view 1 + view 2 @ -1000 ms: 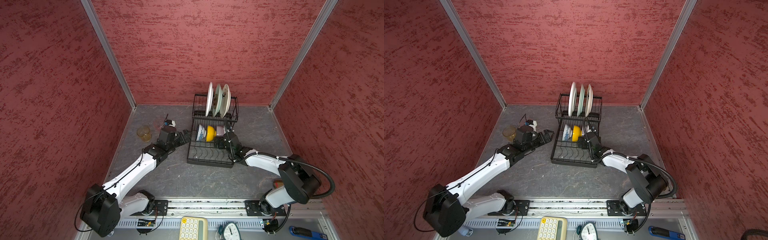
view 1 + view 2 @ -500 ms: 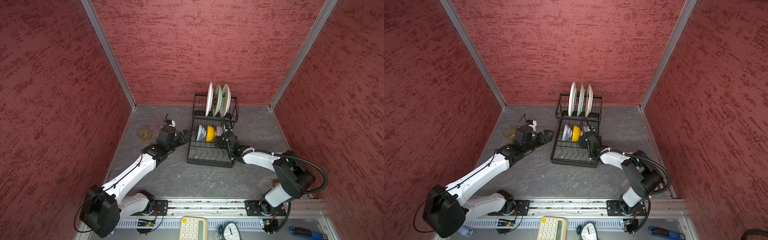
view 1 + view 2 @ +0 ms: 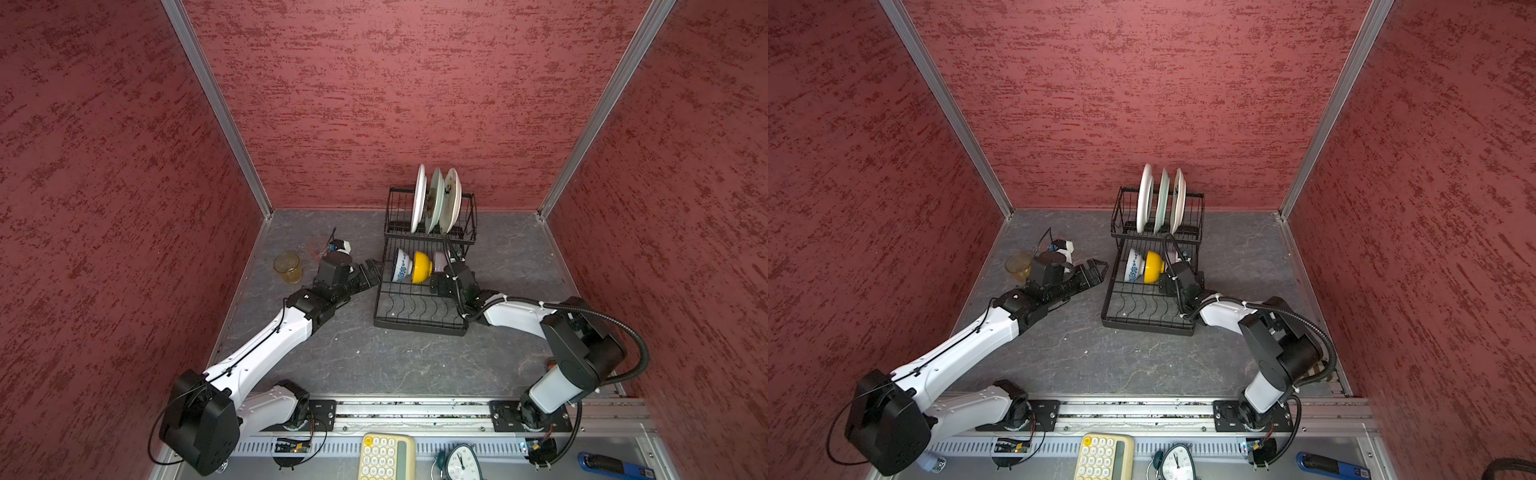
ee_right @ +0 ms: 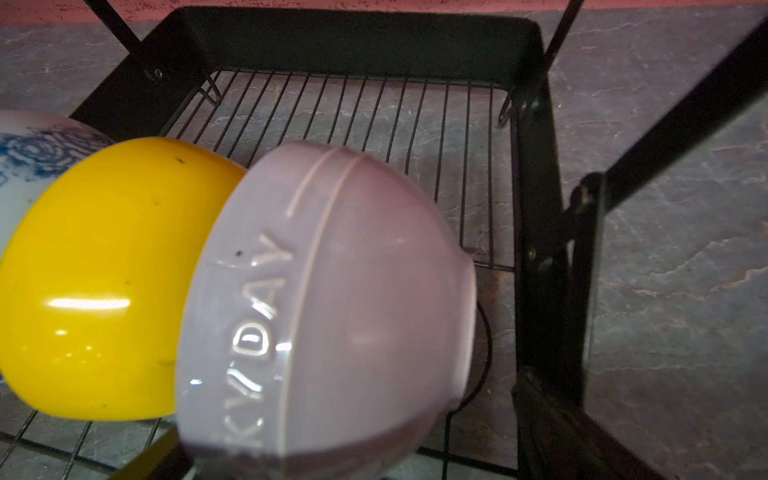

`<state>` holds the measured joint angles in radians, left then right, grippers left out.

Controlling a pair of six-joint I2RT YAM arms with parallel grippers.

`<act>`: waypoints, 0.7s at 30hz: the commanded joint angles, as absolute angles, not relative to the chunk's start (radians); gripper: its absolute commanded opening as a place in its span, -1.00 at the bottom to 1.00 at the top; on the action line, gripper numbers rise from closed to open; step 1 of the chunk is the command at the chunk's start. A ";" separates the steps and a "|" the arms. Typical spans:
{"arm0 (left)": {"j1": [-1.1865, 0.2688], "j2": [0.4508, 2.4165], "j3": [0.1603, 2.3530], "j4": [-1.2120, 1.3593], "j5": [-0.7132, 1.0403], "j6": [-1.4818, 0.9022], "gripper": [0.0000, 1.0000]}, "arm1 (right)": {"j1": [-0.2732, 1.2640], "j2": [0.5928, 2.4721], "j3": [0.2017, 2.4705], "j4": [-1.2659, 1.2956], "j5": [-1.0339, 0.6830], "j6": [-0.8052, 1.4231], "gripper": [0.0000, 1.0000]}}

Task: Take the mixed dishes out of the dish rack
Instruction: 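Lower the right gripper toward the lilac LUCKY DAY bowl in the rack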

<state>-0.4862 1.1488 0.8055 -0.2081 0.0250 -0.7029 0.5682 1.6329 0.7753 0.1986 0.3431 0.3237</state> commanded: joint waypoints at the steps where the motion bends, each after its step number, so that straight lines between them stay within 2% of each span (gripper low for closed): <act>1: -0.482 1.140 0.812 -0.195 0.031 -0.702 0.99 | 0.551 1.651 0.801 0.217 0.344 0.298 0.98; 21: -0.482 1.149 0.810 -0.198 0.034 -0.702 0.99 | 0.547 1.696 0.826 0.247 0.306 0.291 0.95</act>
<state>-0.4862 1.1519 0.8055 -0.2081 0.0254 -0.7029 0.5591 1.6768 0.8001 0.2207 0.3141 0.3050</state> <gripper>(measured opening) 0.995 0.978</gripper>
